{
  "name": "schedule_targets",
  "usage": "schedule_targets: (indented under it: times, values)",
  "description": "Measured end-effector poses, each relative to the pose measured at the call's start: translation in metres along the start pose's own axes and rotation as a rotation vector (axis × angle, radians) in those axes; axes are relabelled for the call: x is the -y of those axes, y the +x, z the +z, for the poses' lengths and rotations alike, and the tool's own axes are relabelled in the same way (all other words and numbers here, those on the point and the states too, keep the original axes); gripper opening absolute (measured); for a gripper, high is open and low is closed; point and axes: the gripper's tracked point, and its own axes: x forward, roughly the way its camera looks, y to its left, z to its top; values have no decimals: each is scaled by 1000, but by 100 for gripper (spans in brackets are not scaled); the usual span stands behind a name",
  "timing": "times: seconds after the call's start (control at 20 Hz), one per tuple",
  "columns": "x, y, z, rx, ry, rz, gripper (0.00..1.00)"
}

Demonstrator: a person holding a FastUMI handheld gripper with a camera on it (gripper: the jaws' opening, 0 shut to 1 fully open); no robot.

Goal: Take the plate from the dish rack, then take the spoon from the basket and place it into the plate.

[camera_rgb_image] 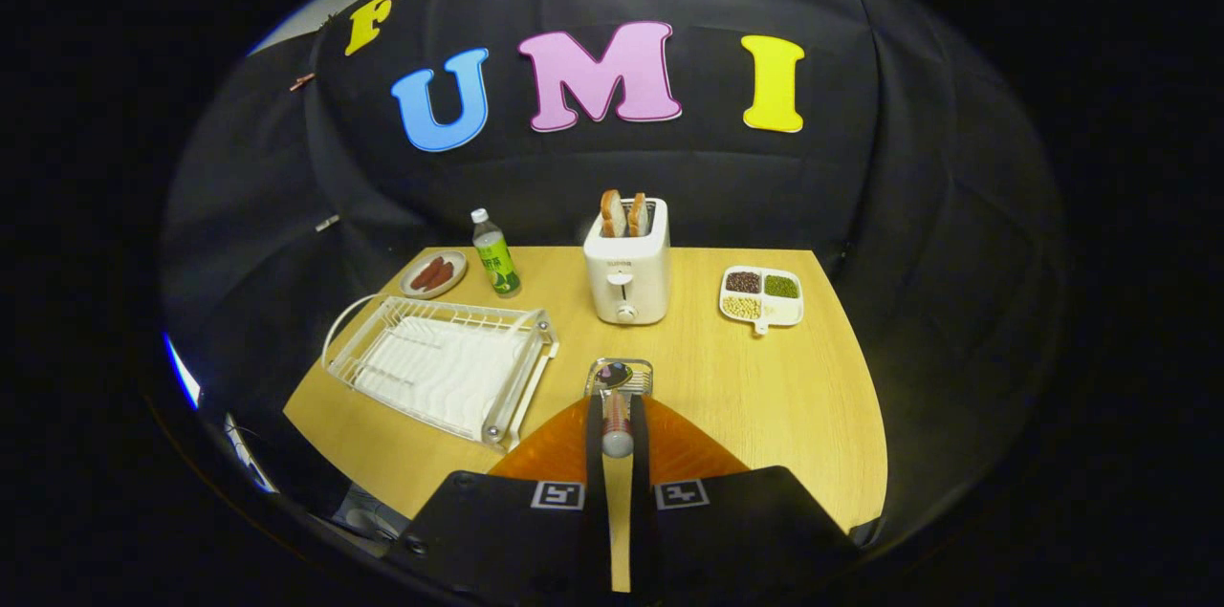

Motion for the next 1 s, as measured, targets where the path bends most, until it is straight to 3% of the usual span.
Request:
schedule_targets:
  times: [0.3, 0.6, 1.0]
  values:
    - [-34, -36, -73, -142, -32, 78, 12]
    - [-55, -16, -159, -261, -12, 101, 12]
    - [-58, 8, -192, -281, -4, 109, 12]
